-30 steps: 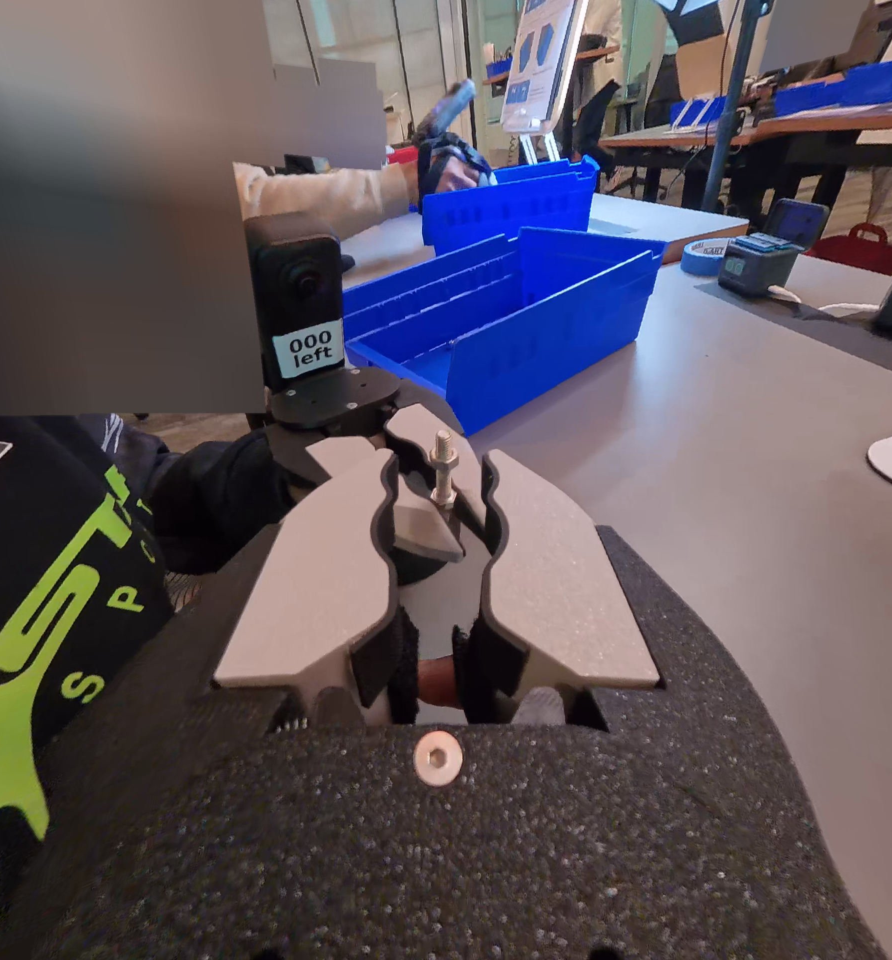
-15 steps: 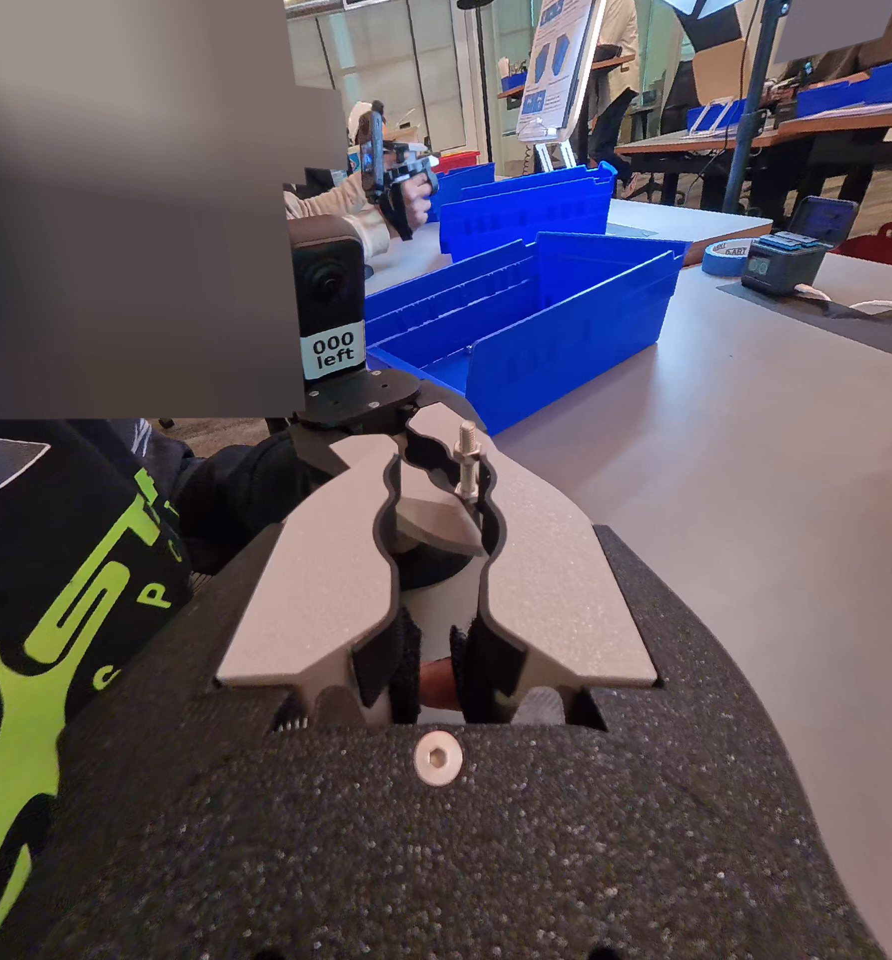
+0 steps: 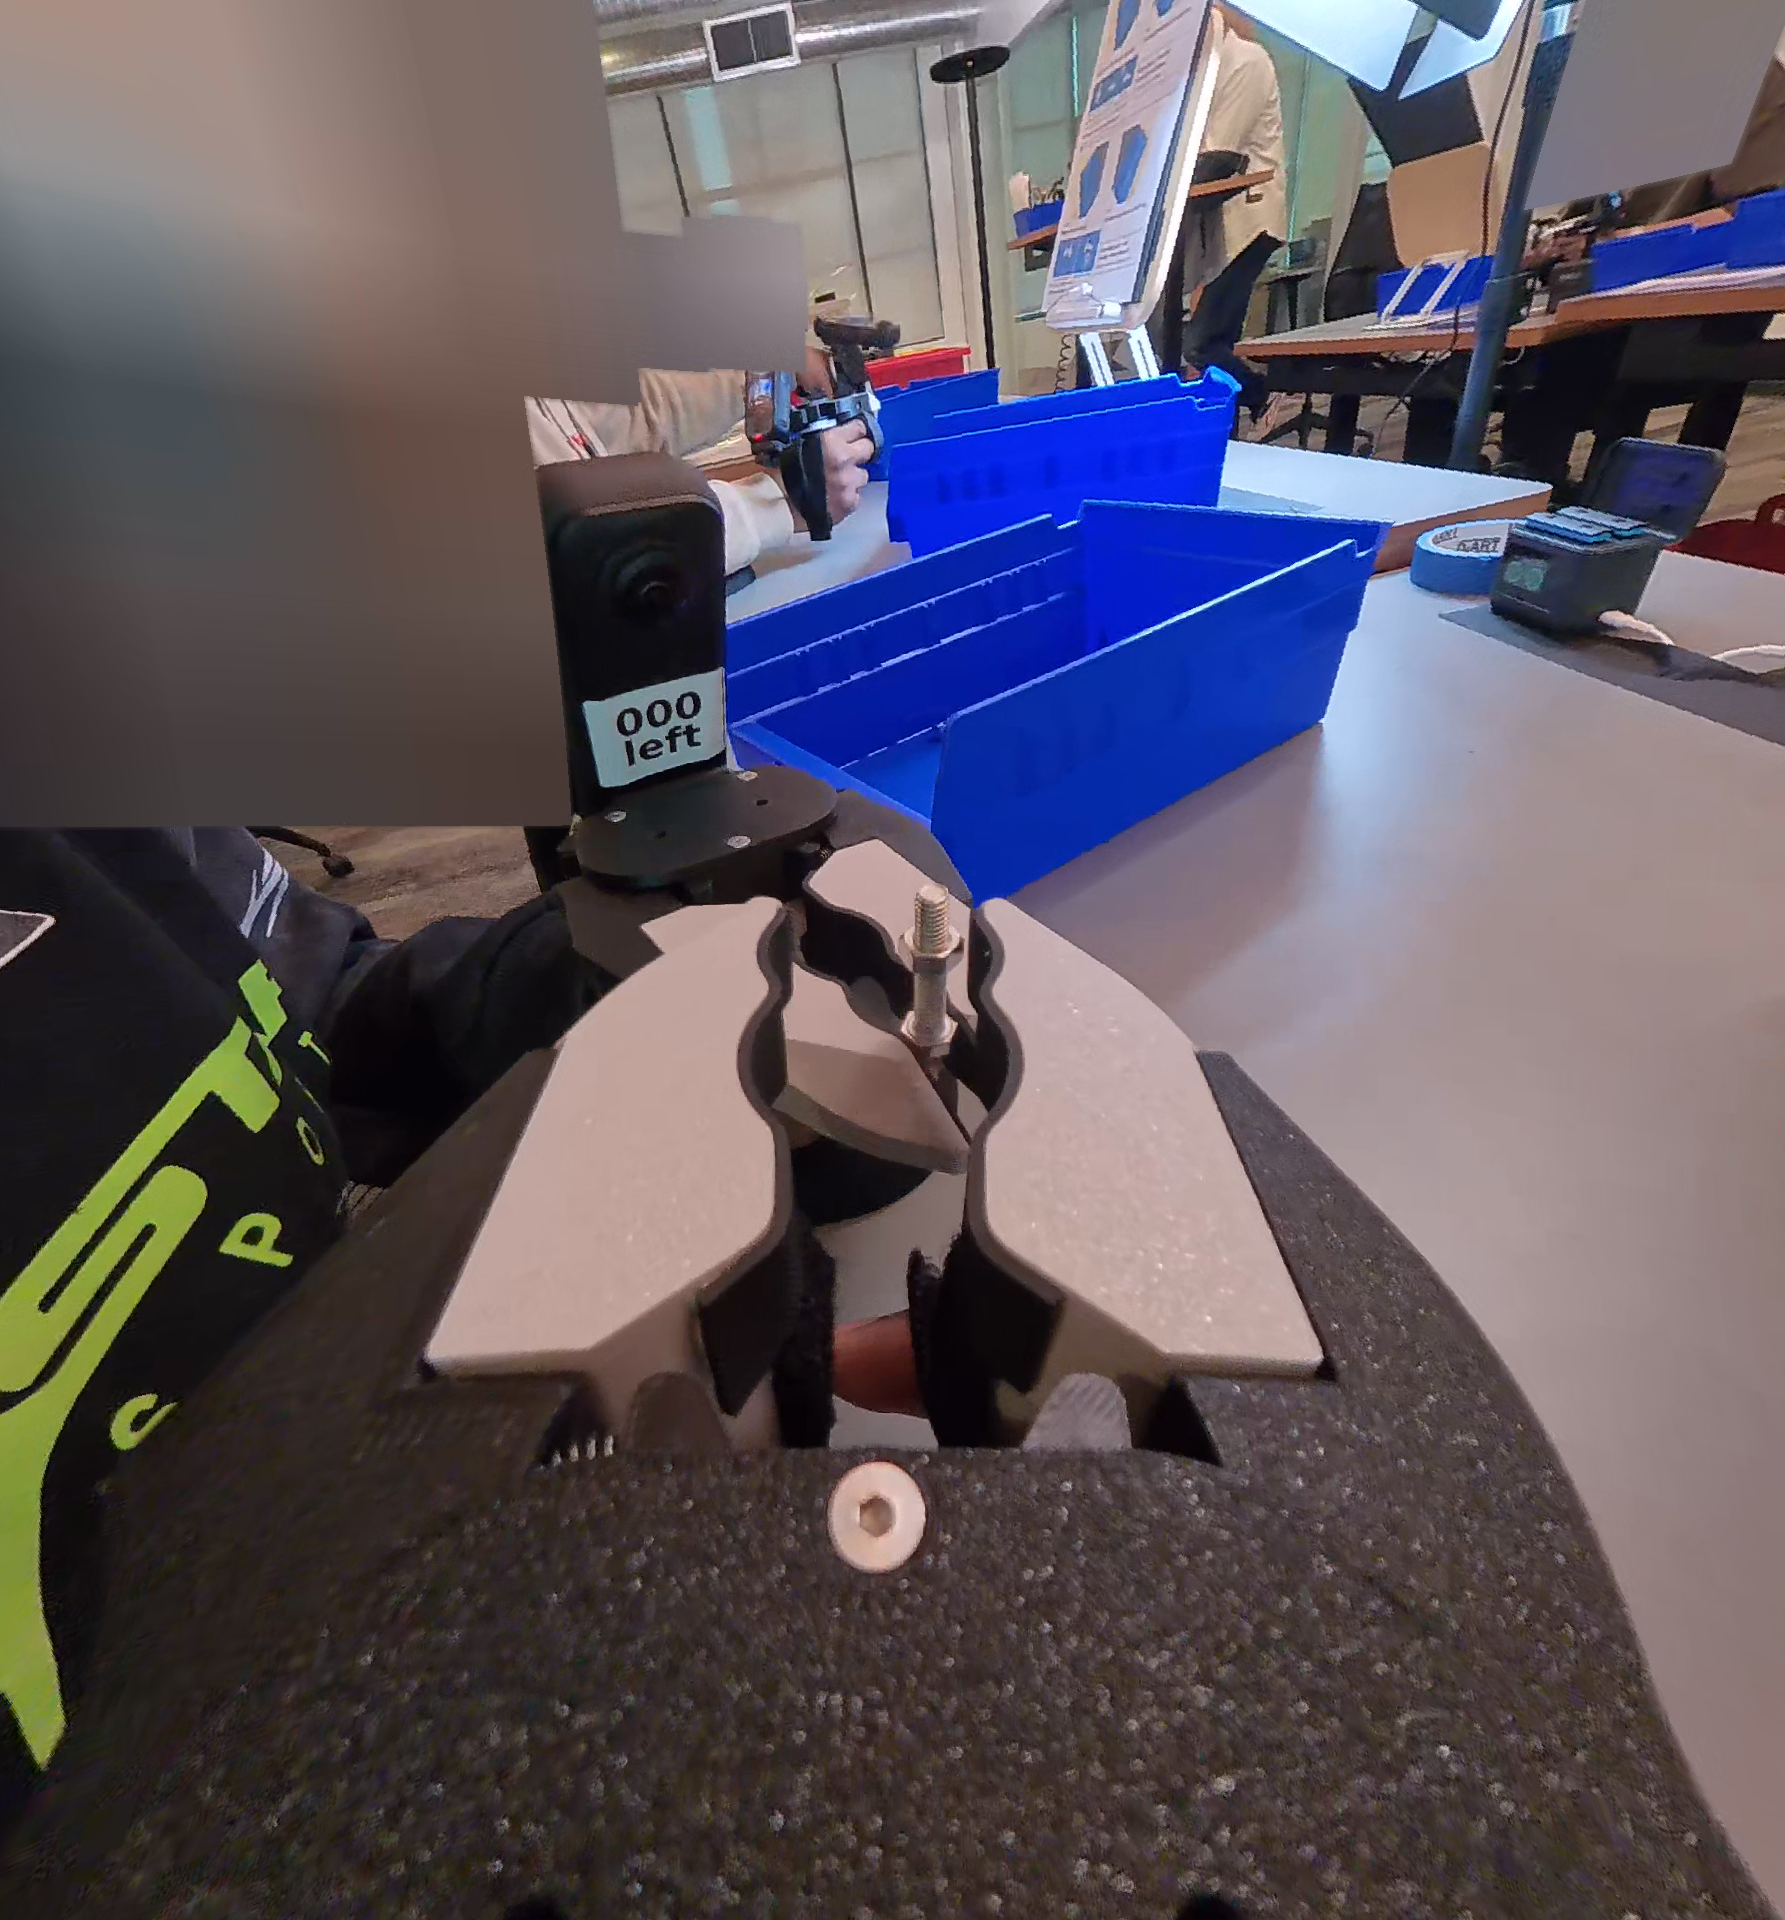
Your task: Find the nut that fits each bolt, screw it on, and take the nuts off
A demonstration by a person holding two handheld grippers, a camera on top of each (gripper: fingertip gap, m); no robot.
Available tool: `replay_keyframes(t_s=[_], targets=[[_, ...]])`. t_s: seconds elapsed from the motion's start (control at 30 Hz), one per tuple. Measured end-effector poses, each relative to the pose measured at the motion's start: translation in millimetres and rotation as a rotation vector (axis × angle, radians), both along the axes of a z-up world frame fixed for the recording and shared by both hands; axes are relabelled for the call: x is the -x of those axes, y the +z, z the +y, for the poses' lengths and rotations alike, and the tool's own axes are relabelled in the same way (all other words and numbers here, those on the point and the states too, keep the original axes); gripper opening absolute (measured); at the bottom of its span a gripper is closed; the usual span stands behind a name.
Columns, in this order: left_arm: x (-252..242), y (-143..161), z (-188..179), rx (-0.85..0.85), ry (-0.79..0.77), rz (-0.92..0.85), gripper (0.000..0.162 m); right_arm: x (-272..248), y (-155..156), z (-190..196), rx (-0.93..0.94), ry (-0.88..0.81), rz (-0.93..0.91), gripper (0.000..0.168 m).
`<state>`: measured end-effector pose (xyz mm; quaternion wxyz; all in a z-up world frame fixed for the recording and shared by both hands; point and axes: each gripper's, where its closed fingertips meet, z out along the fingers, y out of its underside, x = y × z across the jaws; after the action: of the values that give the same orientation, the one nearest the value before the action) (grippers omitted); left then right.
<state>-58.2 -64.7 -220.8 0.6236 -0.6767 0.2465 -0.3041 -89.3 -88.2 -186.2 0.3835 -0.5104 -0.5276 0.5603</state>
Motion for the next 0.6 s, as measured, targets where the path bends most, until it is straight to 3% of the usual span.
replay_keyframes(t_s=[0.4,0.6], targets=[[0,0,0,0.0,0.003,-0.002,0.01,-18,0,-3,-0.007,-0.001,-0.008,0.021],[1,0,0,-0.001,0.003,-0.003,0.01,-10,-2,6,-0.013,-0.041,-0.012,0.03]])
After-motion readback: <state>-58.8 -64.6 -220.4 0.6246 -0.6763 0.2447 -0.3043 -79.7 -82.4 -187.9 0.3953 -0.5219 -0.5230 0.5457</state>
